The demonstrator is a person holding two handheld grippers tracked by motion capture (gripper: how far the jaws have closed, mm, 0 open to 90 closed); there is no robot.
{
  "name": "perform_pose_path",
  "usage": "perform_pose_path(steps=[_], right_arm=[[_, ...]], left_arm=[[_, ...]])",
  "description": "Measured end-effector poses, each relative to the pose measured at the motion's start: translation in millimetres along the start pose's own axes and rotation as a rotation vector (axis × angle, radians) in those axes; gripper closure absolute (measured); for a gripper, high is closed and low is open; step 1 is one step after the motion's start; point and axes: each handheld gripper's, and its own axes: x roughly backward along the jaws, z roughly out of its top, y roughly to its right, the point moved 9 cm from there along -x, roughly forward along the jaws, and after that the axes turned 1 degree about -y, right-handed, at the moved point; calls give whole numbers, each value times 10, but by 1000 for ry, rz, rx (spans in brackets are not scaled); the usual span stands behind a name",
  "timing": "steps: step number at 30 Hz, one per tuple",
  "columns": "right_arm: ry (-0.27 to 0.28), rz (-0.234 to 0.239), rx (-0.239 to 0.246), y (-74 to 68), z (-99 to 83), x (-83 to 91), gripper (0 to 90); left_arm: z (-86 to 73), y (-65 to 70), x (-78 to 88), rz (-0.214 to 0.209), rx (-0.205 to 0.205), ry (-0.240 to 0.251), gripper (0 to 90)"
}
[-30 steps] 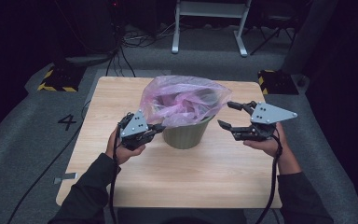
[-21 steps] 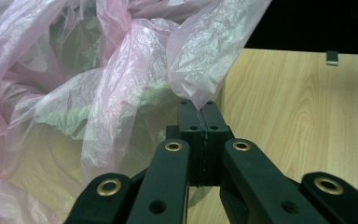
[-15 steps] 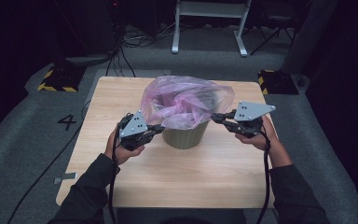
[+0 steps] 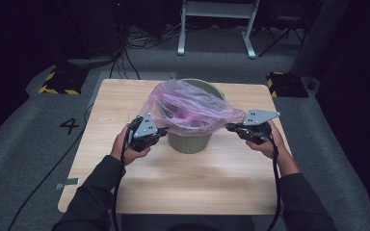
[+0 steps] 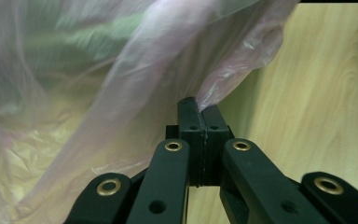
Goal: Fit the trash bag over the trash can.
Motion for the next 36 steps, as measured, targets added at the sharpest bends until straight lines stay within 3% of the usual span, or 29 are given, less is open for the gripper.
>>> perform_pose_path(steps=[3, 4, 8, 12, 14, 16, 19, 21, 22, 25, 28, 30, 31, 32, 33, 36], right_arm=[[7, -27, -32, 63, 1, -27, 851], [10, -36, -34, 71, 6, -21, 780], [9, -47, -33, 28, 10, 75, 499], [73, -80, -9, -64, 29, 305, 423], [109, -98, 6, -102, 40, 440, 424], [161, -97, -8, -127, 56, 582, 424], [238, -134, -20, -121, 125, 784, 423], [288, -206, -9, -93, 225, 895, 407], [304, -214, 5, -101, 297, 929, 403], [287, -233, 36, -85, 468, 863, 344], [219, -271, 71, -15, 573, 675, 313], [164, -289, 89, 62, 586, 523, 356], [148, -286, 87, 91, 583, 473, 448], [129, -265, 87, 121, 577, 408, 611], [130, -267, 90, 149, 581, 384, 643], [170, -232, 38, 264, 628, 328, 814]], left_arm=[[-14, -28, 10, 12, 21, 5, 837], [-20, -38, 33, 15, 32, 7, 743], [-38, -41, 215, 2, 74, 52, 544], [-79, -78, 495, 4, 153, 118, 366], [-99, -157, 633, 45, 189, 155, 306], [-103, -243, 709, 74, 220, 178, 298], [-74, -420, 764, 102, 260, 204, 283], [-16, -548, 757, 109, 278, 215, 283], [4, -590, 743, 112, 281, 213, 281], [63, -728, 624, 101, 292, 190, 271], [68, -840, 459, 125, 272, 133, 271], [62, -907, 350, 133, 270, 110, 326], [61, -944, 299, 138, 262, 98, 390], [70, -959, 273, 131, 261, 99, 463], [93, -992, 243, 125, 256, 107, 499], [157, -1030, 191, 99, 238, 135, 699]])
